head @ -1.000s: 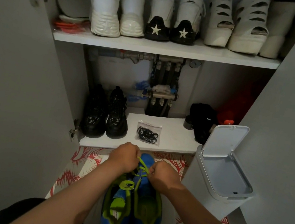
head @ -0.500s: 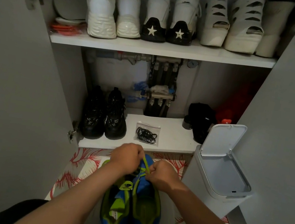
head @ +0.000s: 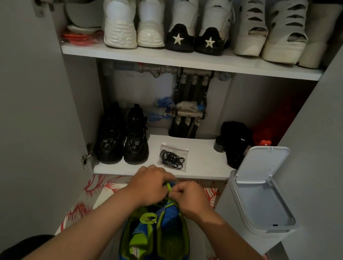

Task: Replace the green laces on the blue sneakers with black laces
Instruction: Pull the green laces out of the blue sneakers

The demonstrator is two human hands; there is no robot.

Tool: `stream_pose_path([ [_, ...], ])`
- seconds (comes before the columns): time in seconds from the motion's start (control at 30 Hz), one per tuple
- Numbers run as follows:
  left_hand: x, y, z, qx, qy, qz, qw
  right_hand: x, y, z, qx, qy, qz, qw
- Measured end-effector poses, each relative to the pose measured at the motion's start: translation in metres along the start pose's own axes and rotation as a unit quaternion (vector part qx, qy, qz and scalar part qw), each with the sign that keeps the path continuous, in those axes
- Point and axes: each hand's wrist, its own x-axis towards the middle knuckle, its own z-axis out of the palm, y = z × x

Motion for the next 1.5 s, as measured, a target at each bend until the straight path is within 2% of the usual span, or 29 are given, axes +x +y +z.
stream_pose_path([
  [0.07, 0.0, 0.004, 0.0, 0.036, -0.02, -0.001, 0.999, 0.002, 0.0, 0.0, 0.029, 0.004, -0.002, 1.0],
  [0.17, -0.002, 0.004, -0.002, 0.072, 0.002, -0.024, 0.997, 0.002, 0.003, 0.003, 0.069, 0.007, 0.017, 0.997],
  [0.27, -0.004, 0.008, -0.005, 0.004, 0.051, -0.052, 0.997, 0.003, 0.01, 0.004, 0.069, -0.004, 0.039, 0.997],
  [0.37, -0.004, 0.009, -0.013, -0.089, 0.131, -0.086, 0.984, 0.004, 0.018, 0.005, 0.038, -0.028, 0.027, 0.999],
  [0.47, -0.003, 0.002, -0.019, -0.095, 0.181, -0.094, 0.974, 0.005, 0.019, 0.005, 0.027, -0.024, 0.022, 0.999],
  [0.6, -0.003, -0.005, -0.015, -0.043, 0.14, -0.096, 0.985, 0.002, 0.012, 0.002, 0.027, -0.036, 0.013, 0.999],
  [0.77, -0.003, -0.003, -0.006, -0.059, 0.081, 0.039, 0.994, -0.002, -0.009, -0.009, 0.138, -0.014, -0.004, 0.99],
  [0.93, -0.001, 0.001, -0.004, 0.018, 0.054, 0.075, 0.996, -0.003, -0.011, -0.016, 0.19, -0.001, 0.019, 0.982],
  [1.1, -0.002, -0.002, -0.005, 0.047, 0.069, 0.03, 0.996, -0.002, -0.008, -0.01, 0.179, -0.021, 0.049, 0.982],
  [1.4, -0.002, -0.012, -0.02, 0.013, 0.23, -0.098, 0.968, 0.001, 0.01, -0.007, 0.064, -0.068, 0.062, 0.994],
  [1.5, -0.001, -0.015, -0.02, 0.037, 0.233, -0.129, 0.963, 0.001, 0.009, -0.007, 0.068, -0.067, 0.047, 0.994],
])
